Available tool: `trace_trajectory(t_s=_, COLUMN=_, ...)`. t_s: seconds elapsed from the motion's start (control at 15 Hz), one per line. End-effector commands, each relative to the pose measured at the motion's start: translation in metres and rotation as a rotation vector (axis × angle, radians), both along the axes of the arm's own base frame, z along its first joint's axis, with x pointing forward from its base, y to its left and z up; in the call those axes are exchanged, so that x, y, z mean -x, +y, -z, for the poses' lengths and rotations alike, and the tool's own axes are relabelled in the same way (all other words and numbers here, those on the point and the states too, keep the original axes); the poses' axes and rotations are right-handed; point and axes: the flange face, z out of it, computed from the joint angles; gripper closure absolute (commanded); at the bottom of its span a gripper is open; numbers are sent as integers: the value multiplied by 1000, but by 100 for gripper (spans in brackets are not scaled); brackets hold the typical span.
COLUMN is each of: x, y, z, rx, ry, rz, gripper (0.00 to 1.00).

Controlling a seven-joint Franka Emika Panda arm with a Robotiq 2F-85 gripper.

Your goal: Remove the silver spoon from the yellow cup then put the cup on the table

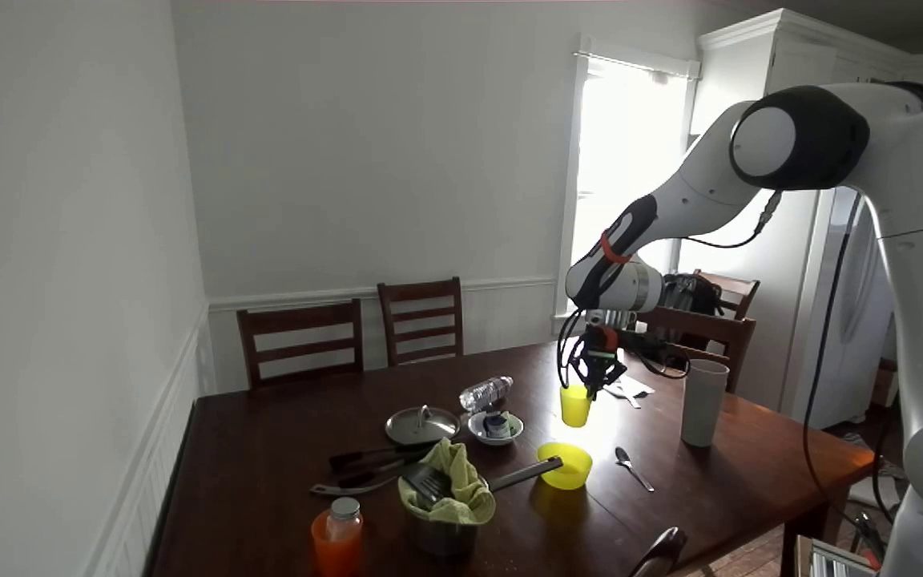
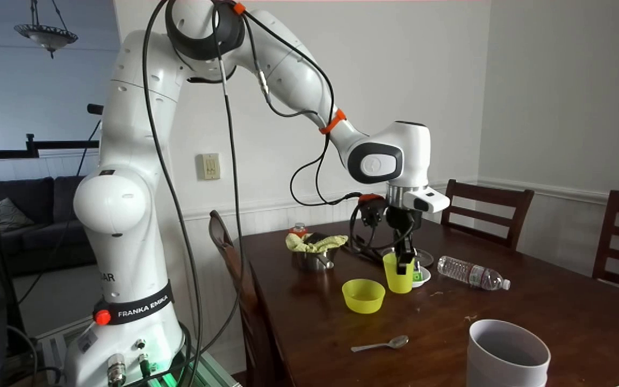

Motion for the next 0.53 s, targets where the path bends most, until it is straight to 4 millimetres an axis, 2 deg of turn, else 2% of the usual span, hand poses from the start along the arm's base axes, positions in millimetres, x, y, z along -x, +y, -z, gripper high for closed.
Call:
trace_trajectory(t_s=0.0, x=-7, y=-21, z=16, rx=9, ry=-37, rz=-47, gripper=95)
trace_trajectory(t_s=0.47, x=-13, y=-43, z=50, rx=-61, ry=-93, rz=-68, gripper=95)
